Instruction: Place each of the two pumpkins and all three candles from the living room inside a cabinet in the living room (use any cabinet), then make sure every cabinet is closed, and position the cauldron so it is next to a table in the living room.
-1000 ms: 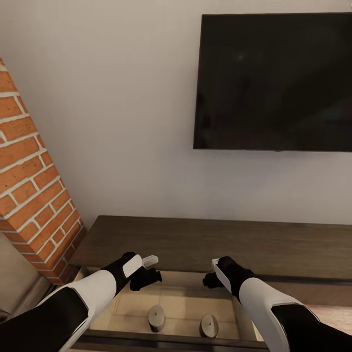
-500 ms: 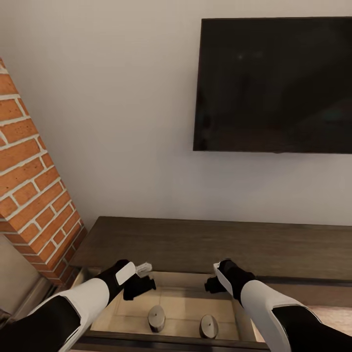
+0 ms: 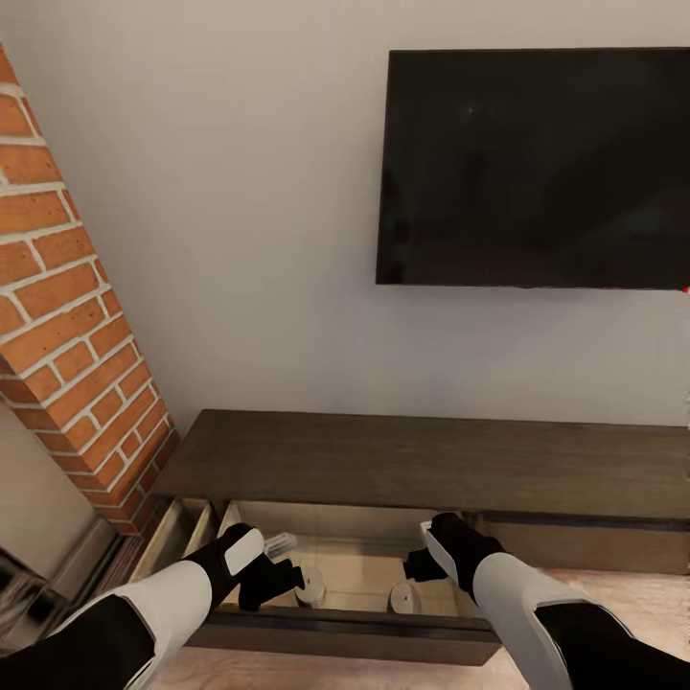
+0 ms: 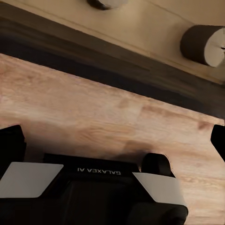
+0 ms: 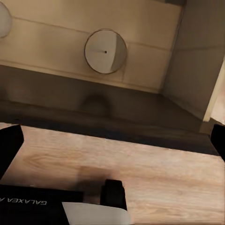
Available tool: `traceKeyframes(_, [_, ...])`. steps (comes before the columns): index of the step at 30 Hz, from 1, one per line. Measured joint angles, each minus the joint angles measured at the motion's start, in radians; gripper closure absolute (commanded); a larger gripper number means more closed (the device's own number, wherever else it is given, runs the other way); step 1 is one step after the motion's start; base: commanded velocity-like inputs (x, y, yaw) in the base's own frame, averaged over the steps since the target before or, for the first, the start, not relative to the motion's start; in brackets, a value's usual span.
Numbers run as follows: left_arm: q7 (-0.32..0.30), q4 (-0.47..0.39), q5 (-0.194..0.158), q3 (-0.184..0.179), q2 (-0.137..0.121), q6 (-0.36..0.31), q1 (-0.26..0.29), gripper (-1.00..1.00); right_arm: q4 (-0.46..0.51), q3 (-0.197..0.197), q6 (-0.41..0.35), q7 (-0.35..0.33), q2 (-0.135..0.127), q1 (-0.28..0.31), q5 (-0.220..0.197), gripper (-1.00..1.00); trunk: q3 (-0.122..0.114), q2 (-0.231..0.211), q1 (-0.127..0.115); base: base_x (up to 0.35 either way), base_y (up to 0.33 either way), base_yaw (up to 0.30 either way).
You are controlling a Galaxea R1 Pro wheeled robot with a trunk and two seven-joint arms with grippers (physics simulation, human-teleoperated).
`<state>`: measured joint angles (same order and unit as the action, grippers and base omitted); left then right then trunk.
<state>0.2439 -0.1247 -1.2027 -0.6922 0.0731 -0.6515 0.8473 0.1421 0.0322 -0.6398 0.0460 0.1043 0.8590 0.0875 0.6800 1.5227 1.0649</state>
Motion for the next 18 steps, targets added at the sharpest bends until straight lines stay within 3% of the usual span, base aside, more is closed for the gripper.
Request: traceKeyframes(18, [0.000, 0.006, 0.000, -0.001, 0.001, 0.022, -0.006, -1.00, -0.014, 0.001, 0.024, 0.001, -0.008, -0.015, 0.003, -1.00, 0.000, 0.000, 0.000, -0.324, 0.000, 0.000])
